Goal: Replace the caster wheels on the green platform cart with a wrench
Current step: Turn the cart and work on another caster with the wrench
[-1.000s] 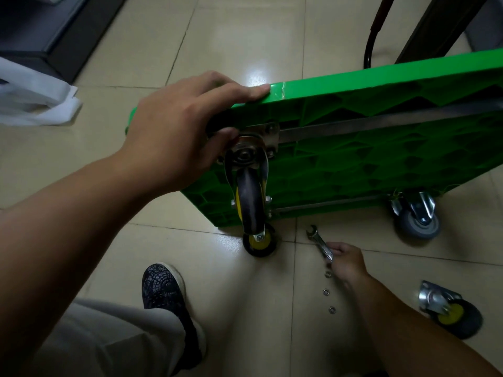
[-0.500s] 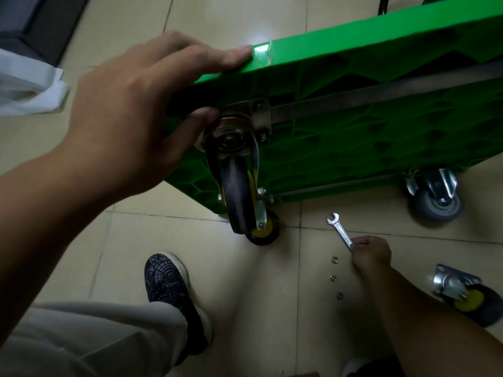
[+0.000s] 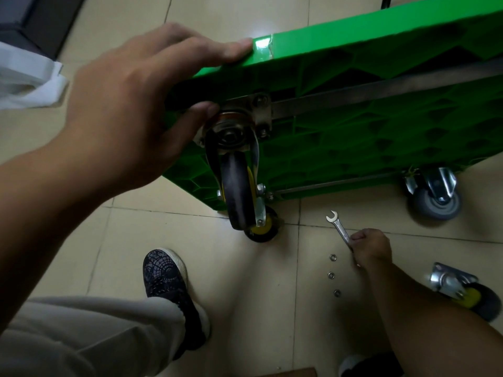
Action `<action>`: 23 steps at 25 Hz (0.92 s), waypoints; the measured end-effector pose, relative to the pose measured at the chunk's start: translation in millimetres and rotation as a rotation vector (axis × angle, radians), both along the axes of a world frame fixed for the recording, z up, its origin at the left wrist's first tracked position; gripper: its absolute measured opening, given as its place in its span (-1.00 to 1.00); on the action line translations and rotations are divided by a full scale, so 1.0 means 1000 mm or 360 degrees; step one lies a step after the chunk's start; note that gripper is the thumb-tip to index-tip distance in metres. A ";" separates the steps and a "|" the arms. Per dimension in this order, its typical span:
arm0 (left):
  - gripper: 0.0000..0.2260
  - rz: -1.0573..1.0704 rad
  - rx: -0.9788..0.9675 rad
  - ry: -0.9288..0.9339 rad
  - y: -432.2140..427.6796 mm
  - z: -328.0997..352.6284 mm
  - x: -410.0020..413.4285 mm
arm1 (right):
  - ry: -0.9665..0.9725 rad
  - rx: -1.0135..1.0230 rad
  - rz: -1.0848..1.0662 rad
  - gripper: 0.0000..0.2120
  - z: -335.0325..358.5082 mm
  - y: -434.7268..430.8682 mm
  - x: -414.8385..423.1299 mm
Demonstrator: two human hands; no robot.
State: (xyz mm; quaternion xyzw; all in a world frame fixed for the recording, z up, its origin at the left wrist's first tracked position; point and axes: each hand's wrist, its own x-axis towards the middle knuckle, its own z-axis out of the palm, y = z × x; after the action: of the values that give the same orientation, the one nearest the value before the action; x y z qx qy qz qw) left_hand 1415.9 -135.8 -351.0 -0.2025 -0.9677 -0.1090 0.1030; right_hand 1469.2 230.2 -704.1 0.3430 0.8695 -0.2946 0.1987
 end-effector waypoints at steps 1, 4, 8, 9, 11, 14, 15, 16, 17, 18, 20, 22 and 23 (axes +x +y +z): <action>-0.52 0.0002 -0.0005 0.0008 -0.001 0.000 -0.001 | 0.0091 -0.0019 -0.0079 -0.92 0.004 0.002 -0.001; -0.52 -0.0016 -0.0024 0.0051 0.000 -0.001 -0.003 | 0.0389 -0.0026 -0.0411 -0.82 0.022 0.013 -0.007; -0.53 -0.0035 -0.0014 0.0113 0.003 0.001 -0.005 | 0.0473 -0.0091 -0.0377 -0.80 0.074 0.040 -0.030; -0.53 -0.0032 -0.0001 0.0127 0.004 0.002 -0.005 | 0.0447 -0.0039 -0.0233 -0.81 0.095 0.041 -0.040; -0.50 -0.0023 0.0015 0.0167 0.004 0.002 -0.005 | 0.0456 0.0054 0.0066 -0.85 0.138 0.028 -0.059; -0.49 -0.0049 0.0032 0.0188 0.005 -0.002 -0.008 | 0.0454 0.0049 0.0401 -0.88 0.207 -0.014 -0.075; -0.48 -0.0057 0.0041 0.0192 0.004 -0.002 -0.009 | 0.0476 -0.0039 0.0457 -0.87 0.225 -0.032 -0.075; -0.47 -0.0064 0.0050 0.0194 0.003 -0.001 -0.010 | 0.0534 -0.0196 0.0459 -0.84 0.243 -0.054 -0.072; -0.46 -0.0077 0.0063 0.0189 0.003 0.000 -0.011 | 0.0611 -0.0402 0.0418 -0.81 0.261 -0.076 -0.065; -0.46 -0.0101 0.0070 0.0179 0.003 0.000 -0.011 | 0.0676 -0.0644 0.0300 -0.78 0.275 -0.097 -0.057; -0.46 -0.0130 0.0068 0.0175 0.005 0.000 -0.012 | 0.0694 -0.0990 -0.0001 -0.76 0.288 -0.134 -0.043; -0.46 -0.0124 0.0097 0.0189 0.004 -0.002 -0.013 | 0.0649 -0.1085 -0.0204 -0.74 0.286 -0.158 -0.033; -0.46 -0.0120 0.0111 0.0198 0.003 -0.003 -0.012 | 0.0617 -0.1103 -0.0283 -0.74 0.285 -0.166 -0.029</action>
State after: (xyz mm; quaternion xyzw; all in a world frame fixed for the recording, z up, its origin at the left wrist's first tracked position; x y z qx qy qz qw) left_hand 1403.5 -132.7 -353.6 -0.2415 -0.9468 -0.1336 0.1656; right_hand 1439.8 64.5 -418.7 0.2676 0.7071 -0.6454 0.1087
